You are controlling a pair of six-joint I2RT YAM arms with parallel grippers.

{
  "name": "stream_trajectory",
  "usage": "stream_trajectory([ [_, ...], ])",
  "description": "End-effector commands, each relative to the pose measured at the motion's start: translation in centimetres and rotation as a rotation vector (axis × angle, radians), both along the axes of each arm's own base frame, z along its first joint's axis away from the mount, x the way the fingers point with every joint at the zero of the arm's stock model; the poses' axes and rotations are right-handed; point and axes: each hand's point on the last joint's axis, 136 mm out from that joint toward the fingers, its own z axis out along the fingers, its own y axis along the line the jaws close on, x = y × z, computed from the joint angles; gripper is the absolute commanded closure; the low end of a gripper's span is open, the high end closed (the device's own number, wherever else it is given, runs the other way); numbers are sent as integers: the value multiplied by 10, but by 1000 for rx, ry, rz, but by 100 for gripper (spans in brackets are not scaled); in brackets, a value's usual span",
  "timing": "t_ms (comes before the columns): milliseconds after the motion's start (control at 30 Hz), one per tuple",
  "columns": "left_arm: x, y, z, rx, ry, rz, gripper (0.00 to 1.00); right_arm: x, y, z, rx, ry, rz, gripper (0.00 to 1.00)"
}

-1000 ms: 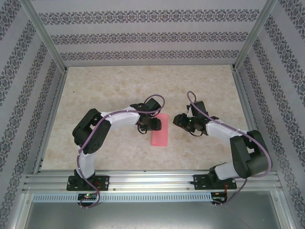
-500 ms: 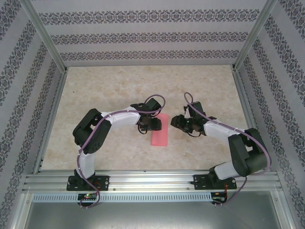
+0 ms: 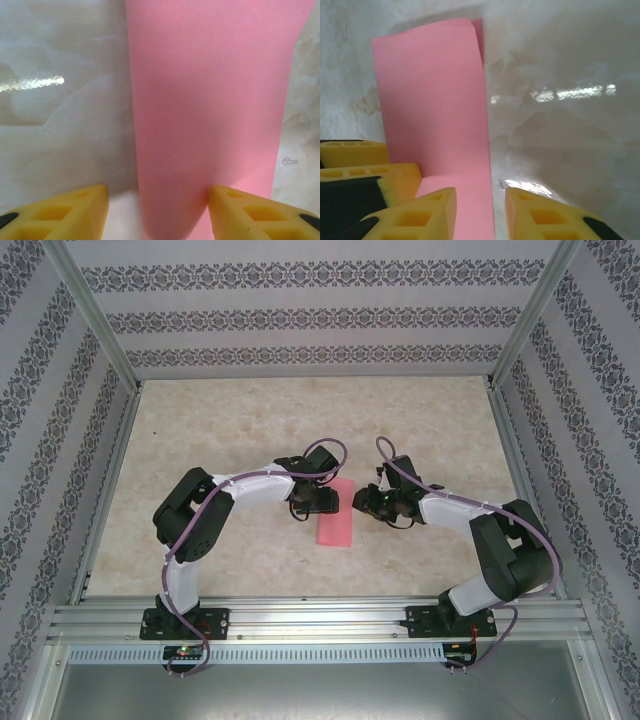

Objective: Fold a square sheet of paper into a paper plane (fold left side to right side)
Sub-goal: First fold in half a square sheet of paper at the center of the table.

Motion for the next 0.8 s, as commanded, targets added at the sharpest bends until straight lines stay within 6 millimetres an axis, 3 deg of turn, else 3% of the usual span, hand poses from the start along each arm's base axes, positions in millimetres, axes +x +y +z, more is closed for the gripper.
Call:
stream_trajectory([
  [0,-14,-17,-17,-12,37,-53,43,11,14,12,38,-39,13,70],
  [233,-14,-16,-18,-10,41,-51,43,11,21,8,40,-28,20,71],
  [767,-15,-18,-23,-17,66,-20,41,10,6,13,7,-35,-21,70],
])
